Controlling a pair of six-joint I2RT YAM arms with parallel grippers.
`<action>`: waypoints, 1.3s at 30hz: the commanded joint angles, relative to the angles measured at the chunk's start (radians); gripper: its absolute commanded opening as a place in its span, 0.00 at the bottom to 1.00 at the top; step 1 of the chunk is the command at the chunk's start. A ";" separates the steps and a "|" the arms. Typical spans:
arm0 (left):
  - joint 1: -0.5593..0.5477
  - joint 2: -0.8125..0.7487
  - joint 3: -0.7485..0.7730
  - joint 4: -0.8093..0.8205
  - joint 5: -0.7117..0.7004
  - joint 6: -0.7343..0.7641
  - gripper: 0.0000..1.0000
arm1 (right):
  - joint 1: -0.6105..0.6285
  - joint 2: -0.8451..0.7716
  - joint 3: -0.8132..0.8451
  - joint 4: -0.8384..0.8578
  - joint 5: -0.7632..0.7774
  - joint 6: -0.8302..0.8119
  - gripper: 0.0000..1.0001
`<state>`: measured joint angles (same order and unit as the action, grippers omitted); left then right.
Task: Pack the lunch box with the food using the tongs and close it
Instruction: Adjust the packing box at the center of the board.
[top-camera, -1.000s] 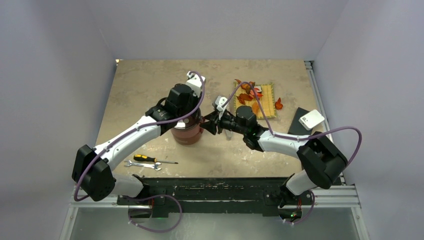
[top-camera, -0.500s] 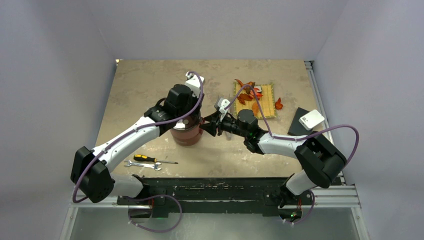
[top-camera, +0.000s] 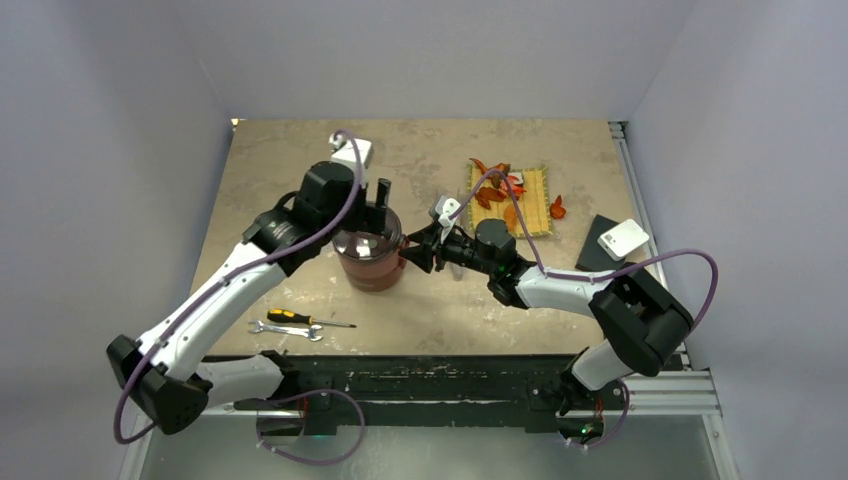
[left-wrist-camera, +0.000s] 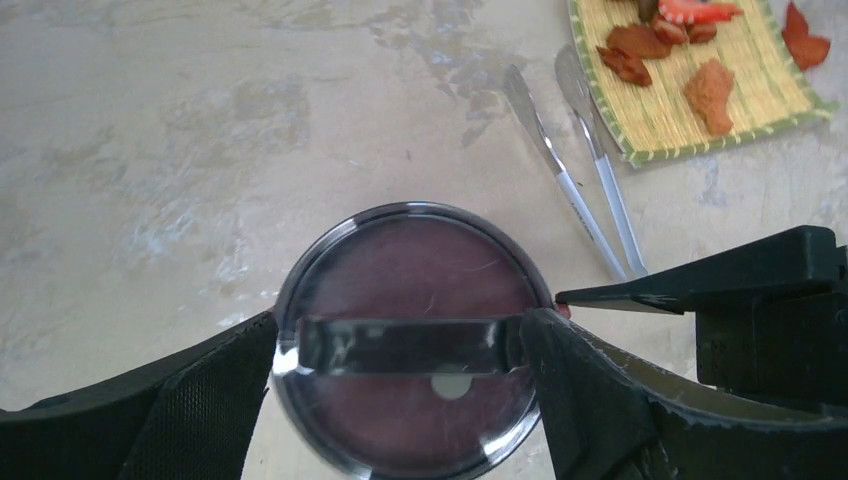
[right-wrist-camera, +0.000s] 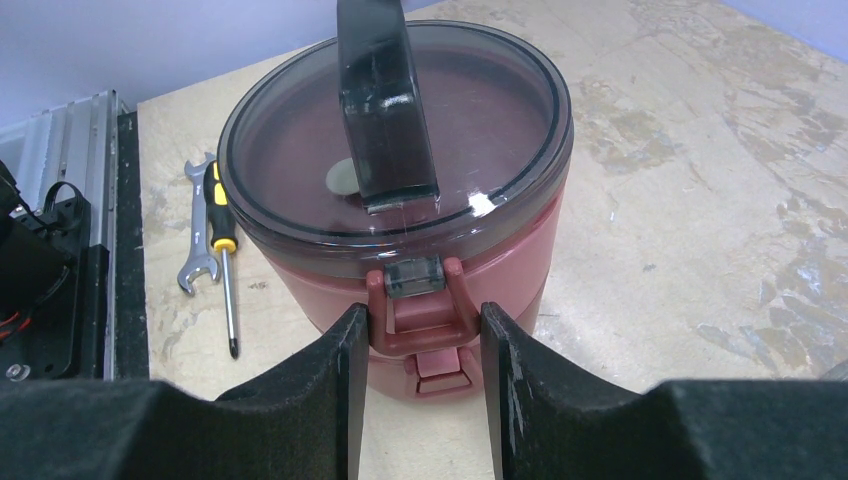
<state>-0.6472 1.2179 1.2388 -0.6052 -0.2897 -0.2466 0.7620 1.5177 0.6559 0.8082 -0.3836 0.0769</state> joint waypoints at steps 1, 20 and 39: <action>0.045 -0.115 -0.030 -0.104 -0.085 -0.161 0.93 | 0.007 0.013 -0.018 -0.073 0.014 0.006 0.00; 0.083 -0.271 -0.295 -0.037 -0.018 -0.377 0.92 | 0.008 0.024 -0.013 -0.080 0.008 0.003 0.00; 0.087 -0.161 -0.513 0.150 0.064 -0.390 0.70 | 0.041 0.103 -0.029 -0.018 -0.005 0.049 0.00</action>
<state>-0.5549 0.9714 0.7986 -0.4049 -0.2962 -0.6495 0.7685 1.5513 0.6498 0.8707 -0.3748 0.0959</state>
